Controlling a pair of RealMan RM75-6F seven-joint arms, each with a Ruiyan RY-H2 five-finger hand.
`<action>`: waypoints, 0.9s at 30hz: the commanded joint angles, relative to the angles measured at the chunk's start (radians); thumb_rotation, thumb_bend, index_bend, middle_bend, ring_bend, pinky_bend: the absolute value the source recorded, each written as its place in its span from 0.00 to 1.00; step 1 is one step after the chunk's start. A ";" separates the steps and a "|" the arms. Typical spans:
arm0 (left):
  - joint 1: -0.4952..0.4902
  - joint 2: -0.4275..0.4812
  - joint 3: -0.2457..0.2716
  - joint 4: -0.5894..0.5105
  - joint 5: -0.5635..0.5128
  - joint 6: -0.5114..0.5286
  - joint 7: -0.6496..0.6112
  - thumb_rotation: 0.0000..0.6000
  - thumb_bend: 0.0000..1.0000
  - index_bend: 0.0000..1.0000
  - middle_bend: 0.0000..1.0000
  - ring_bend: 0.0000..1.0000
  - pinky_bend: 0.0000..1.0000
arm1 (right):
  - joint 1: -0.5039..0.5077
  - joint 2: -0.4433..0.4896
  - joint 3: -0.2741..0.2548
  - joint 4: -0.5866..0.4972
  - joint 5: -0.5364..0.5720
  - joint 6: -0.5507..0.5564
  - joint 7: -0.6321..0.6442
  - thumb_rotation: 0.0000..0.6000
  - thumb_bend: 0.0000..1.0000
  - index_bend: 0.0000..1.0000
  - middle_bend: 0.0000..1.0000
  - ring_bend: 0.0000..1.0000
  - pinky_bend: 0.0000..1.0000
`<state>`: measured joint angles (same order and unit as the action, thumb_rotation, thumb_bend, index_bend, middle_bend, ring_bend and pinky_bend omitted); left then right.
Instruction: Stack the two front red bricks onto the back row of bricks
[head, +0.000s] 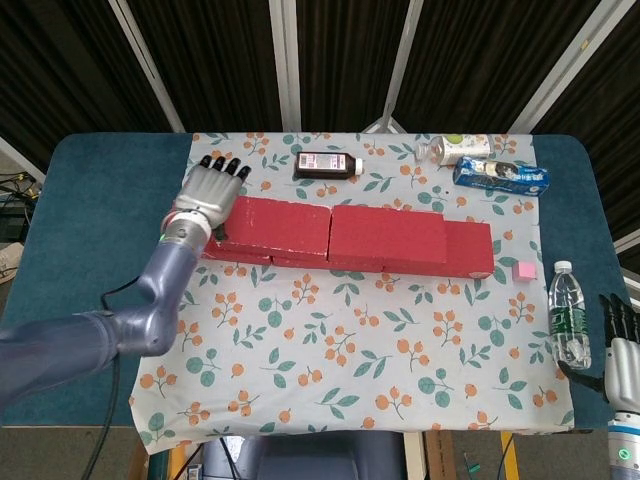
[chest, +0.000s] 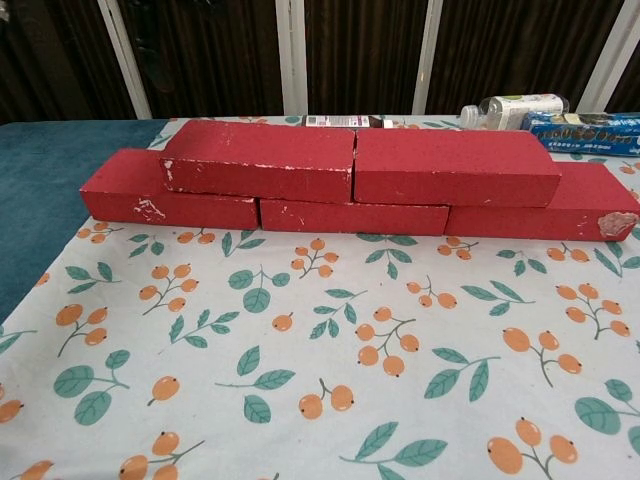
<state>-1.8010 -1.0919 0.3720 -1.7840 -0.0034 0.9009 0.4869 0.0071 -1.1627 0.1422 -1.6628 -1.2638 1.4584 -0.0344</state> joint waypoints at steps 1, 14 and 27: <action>0.340 0.184 0.072 -0.353 0.458 0.479 -0.180 1.00 0.00 0.00 0.00 0.00 0.03 | 0.000 0.005 -0.011 -0.002 -0.026 0.003 0.005 1.00 0.02 0.00 0.00 0.00 0.00; 1.182 -0.029 0.204 -0.074 1.262 1.174 -0.309 1.00 0.00 0.02 0.01 0.00 0.05 | -0.019 0.024 -0.057 -0.022 -0.174 0.076 0.025 1.00 0.02 0.00 0.00 0.00 0.00; 1.434 -0.100 0.069 0.095 1.256 1.073 -0.382 1.00 0.00 0.06 0.06 0.00 0.12 | -0.045 0.040 -0.077 -0.043 -0.246 0.144 0.006 1.00 0.02 0.00 0.00 0.00 0.00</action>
<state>-0.3858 -1.1852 0.4640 -1.7001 1.2654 2.0004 0.1101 -0.0360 -1.1242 0.0665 -1.7034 -1.5082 1.6004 -0.0259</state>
